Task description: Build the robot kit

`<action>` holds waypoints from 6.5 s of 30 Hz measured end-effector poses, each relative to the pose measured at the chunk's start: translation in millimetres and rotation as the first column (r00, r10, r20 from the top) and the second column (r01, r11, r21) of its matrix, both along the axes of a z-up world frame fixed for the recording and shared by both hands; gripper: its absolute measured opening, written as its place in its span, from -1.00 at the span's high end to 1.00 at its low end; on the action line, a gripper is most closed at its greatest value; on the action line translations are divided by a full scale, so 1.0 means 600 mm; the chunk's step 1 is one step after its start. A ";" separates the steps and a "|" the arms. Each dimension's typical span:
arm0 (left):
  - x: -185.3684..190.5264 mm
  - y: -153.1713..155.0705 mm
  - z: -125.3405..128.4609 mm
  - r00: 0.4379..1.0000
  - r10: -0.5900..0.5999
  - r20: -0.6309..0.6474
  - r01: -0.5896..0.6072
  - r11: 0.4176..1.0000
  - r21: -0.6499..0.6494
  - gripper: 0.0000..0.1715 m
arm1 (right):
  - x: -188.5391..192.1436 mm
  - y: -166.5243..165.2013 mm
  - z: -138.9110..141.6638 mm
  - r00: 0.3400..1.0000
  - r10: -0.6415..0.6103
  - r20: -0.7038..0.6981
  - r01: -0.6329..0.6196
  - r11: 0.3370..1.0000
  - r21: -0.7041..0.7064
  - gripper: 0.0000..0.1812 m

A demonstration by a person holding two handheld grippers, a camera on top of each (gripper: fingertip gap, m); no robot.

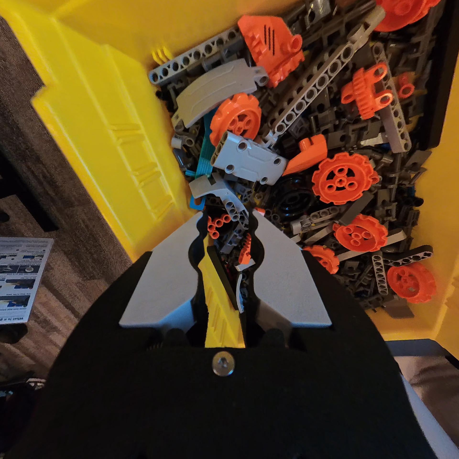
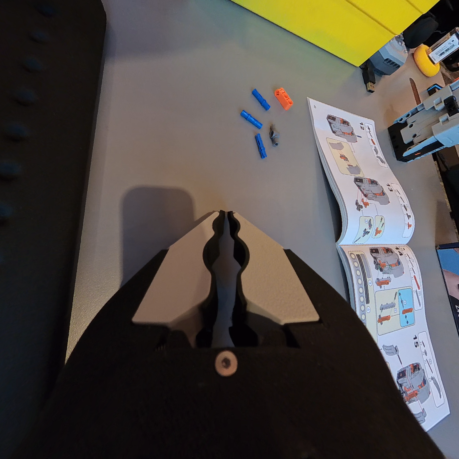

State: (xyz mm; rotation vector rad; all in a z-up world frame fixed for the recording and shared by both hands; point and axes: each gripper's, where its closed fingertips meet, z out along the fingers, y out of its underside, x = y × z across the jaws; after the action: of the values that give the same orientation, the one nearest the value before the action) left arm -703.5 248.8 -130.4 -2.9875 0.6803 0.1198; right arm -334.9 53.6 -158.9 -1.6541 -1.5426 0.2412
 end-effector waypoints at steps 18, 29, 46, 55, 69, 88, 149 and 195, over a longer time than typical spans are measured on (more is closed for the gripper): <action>0.060 -0.005 0.078 0.986 -0.095 0.139 0.072 0.984 0.162 0.93 | 0.004 -0.004 0.000 0.999 0.007 0.035 -0.008 1.000 0.029 0.98; 0.339 -0.070 0.224 0.748 -0.550 0.371 0.357 0.805 0.475 0.94 | 0.004 -0.004 0.000 0.999 0.001 0.048 -0.004 0.999 0.044 0.97; 0.590 -0.191 0.215 0.400 -0.560 0.725 0.469 0.805 0.363 0.95 | 0.010 0.041 0.071 0.962 -0.190 -0.197 0.202 0.978 0.046 0.82; 0.657 -0.248 0.169 0.394 -0.641 0.659 0.568 0.733 0.373 0.95 | 0.049 0.062 0.200 0.811 -0.257 -0.526 0.393 0.905 0.164 0.55; 0.685 -0.259 0.163 0.368 -0.618 0.695 0.548 0.748 0.375 0.95 | 0.060 0.073 0.192 0.827 -0.306 -0.471 0.443 0.872 0.211 0.60; 0.681 -0.234 0.195 0.282 -0.456 0.844 0.453 0.839 0.301 0.97 | 0.104 0.072 0.229 0.775 -0.330 -0.538 0.521 0.817 0.249 1.00; 0.067 -0.070 0.262 0.925 -0.140 0.353 -0.086 0.828 0.554 0.60 | 0.010 0.026 0.065 0.991 0.106 -0.078 -0.088 0.976 0.200 0.75; -0.014 -0.175 0.028 0.989 0.126 0.083 -0.100 0.960 -0.263 0.65 | -0.026 0.019 0.078 0.983 0.039 -0.182 -0.020 0.994 0.107 0.77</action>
State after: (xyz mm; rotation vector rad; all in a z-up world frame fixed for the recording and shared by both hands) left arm -711.7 143.7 -113.7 -3.2545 0.5528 -0.1204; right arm -350.5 65.0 -112.1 -1.4847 -1.4177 0.3141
